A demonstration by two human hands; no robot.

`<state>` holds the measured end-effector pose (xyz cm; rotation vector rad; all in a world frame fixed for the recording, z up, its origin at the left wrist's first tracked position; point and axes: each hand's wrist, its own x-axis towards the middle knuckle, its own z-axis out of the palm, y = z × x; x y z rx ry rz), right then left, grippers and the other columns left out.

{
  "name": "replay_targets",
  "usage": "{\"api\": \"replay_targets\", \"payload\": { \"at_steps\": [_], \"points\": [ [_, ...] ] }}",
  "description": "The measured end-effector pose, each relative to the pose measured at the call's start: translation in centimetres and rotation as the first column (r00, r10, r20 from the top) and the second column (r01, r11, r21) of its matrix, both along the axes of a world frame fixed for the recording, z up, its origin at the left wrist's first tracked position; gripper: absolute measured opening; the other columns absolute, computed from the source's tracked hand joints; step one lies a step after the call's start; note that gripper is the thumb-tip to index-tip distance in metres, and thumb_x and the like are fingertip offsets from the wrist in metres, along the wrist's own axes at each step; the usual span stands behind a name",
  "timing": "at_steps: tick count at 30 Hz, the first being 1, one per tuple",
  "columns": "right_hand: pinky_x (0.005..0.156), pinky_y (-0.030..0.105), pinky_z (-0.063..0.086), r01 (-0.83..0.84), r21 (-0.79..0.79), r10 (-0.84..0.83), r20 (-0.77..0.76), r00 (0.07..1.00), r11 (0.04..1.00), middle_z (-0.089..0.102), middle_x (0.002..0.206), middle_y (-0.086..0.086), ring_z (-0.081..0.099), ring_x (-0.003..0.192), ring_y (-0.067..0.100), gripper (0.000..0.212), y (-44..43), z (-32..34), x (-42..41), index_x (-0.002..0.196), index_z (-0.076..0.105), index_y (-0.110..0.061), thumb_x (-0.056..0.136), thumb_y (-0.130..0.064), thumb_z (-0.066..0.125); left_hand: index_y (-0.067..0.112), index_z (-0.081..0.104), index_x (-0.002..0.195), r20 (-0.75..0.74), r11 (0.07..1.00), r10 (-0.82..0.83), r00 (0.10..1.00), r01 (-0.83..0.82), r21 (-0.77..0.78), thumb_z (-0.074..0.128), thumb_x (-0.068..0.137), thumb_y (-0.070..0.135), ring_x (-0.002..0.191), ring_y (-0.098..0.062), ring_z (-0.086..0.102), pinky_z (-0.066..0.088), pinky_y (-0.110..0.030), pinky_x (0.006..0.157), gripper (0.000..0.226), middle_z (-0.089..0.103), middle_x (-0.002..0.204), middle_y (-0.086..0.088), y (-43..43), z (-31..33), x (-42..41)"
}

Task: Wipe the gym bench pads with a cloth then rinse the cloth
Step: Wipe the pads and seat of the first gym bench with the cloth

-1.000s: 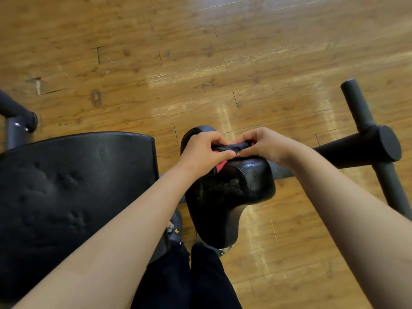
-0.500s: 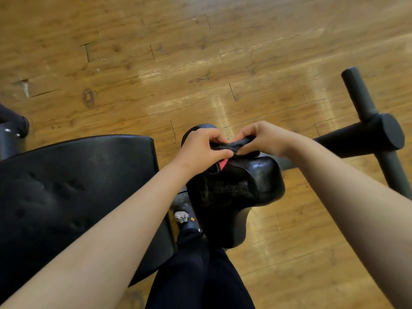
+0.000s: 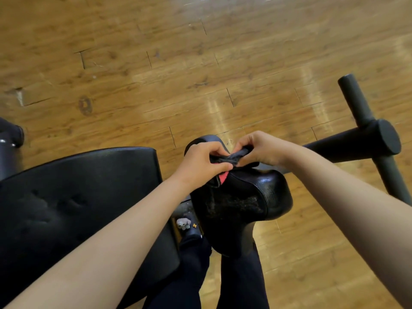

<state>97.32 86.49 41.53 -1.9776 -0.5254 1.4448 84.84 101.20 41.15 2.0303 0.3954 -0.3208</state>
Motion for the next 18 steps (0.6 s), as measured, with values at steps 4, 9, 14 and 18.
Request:
{"api": "replay_targets", "payload": {
  "at_steps": [4,9,14,18],
  "points": [
    [0.082,0.047,0.052,-0.069,0.028,0.07,-0.023,0.997,0.997,0.067,0.081,0.01,0.06,0.076,0.018,0.021,-0.6,-0.2,0.2,0.078,0.071,-0.018,0.074,0.002,0.076,0.025,0.071,0.082,-0.027,0.996,0.057,0.998,-0.058,-0.064,0.082,0.075,0.022,0.077,0.002,0.063,0.045,-0.011,0.068,0.013,0.069,0.08,0.014,-0.1,0.3,-0.7],
    [0.08,0.04,0.053,-0.086,0.072,0.089,-0.037,0.995,0.994,0.07,0.083,0.009,0.062,0.077,0.014,0.02,-0.9,-1.2,0.8,0.081,0.073,-0.017,0.072,0.0,0.079,0.024,0.069,0.087,0.009,0.998,0.066,0.998,-0.066,-0.008,0.08,0.076,0.022,0.082,-0.001,0.058,0.045,-0.018,0.074,0.016,0.064,0.084,0.014,-0.9,0.4,-1.1],
    [0.056,0.01,0.041,0.04,0.202,-0.055,0.068,0.996,0.979,0.059,0.063,-0.012,0.051,0.055,-0.009,0.033,0.6,-3.1,0.4,0.071,0.064,-0.023,0.072,0.007,0.077,0.011,0.069,0.092,0.107,0.979,0.108,0.988,-0.124,0.159,0.079,0.076,0.01,0.087,-0.016,0.053,0.037,-0.018,0.076,0.019,0.049,0.081,0.021,-0.8,-1.1,0.3],
    [0.052,0.009,0.041,0.157,0.257,-0.167,0.018,0.986,0.954,0.059,0.064,-0.004,0.05,0.051,-0.008,0.031,2.3,-4.2,1.5,0.07,0.062,-0.017,0.073,0.011,0.074,0.012,0.069,0.09,0.12,0.968,0.167,0.979,-0.186,0.166,0.078,0.074,0.007,0.091,-0.013,0.05,0.04,-0.023,0.078,0.02,0.057,0.083,0.016,0.1,-2.3,1.9]
  ]
}}
